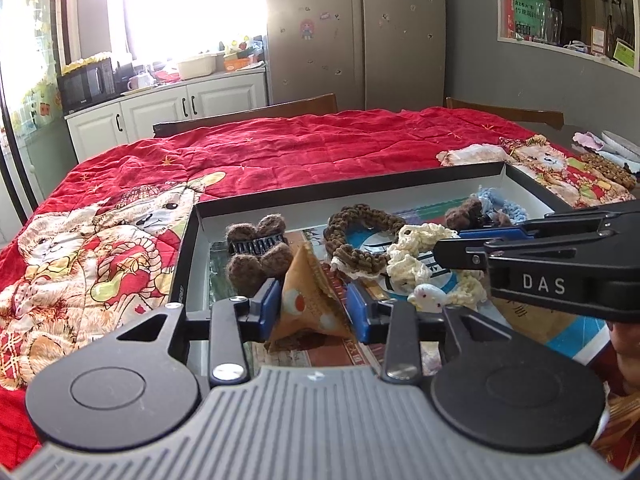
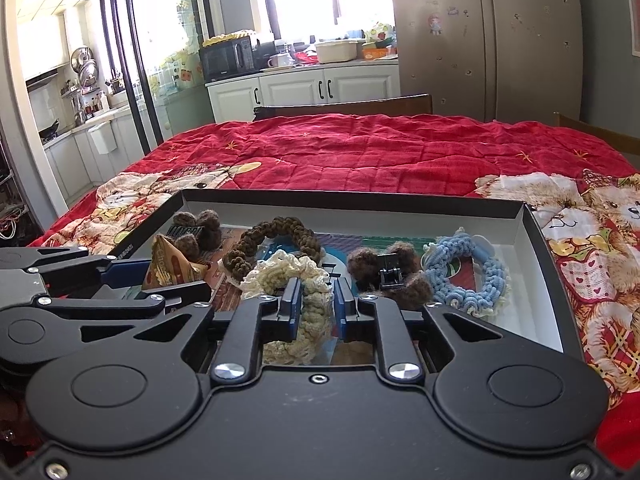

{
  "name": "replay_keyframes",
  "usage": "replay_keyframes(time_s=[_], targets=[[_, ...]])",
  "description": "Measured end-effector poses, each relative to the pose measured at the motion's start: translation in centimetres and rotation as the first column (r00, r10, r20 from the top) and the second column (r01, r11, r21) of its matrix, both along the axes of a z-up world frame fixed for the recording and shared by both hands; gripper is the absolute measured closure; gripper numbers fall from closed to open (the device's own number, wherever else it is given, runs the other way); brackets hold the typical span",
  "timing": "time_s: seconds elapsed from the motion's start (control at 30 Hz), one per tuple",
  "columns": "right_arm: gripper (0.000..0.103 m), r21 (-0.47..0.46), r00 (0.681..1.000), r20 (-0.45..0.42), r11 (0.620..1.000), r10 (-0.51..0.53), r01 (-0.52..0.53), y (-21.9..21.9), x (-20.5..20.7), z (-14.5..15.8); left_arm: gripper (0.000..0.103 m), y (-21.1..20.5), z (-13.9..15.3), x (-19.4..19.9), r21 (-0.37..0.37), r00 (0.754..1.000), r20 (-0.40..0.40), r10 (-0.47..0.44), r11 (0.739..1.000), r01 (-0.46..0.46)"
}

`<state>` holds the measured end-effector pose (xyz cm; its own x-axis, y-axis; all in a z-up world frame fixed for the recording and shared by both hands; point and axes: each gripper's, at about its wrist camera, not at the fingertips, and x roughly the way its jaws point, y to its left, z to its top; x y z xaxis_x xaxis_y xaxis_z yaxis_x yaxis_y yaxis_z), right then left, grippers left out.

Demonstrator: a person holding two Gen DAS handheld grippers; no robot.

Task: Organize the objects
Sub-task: 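Lower the tan pouch and cream ring into the black box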

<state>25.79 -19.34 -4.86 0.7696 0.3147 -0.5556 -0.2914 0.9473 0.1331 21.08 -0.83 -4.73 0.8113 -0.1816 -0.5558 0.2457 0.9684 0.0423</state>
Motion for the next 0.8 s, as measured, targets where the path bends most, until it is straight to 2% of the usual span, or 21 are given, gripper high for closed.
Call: replay_keyframes(time_s=[0.07,0.23,0.3,0.8], targets=[[0.085,0.002,1.0,0.003,1.0,-0.002,0.002,0.0,-0.1,0.0,0.045,0.1,0.1,0.0,-0.007,1.0,0.0,0.003,1.0,-0.003],[0.071,0.011,1.0,0.016,1.0,-0.007,0.007,-0.2,-0.3,0.2,0.04,0.3,0.2,-0.1,-0.017,1.0,0.007,0.009,1.0,-0.009],[0.068,0.011,1.0,0.019,1.0,-0.008,0.007,-0.2,-0.5,0.3,0.038,0.3,0.3,-0.2,-0.022,1.0,0.012,0.007,1.0,-0.007],[0.064,0.013,0.998,0.06,1.0,0.001,-0.002,-0.5,-1.5,1.9,0.025,0.8,1.1,-0.7,-0.053,0.999,0.039,0.018,0.998,-0.016]])
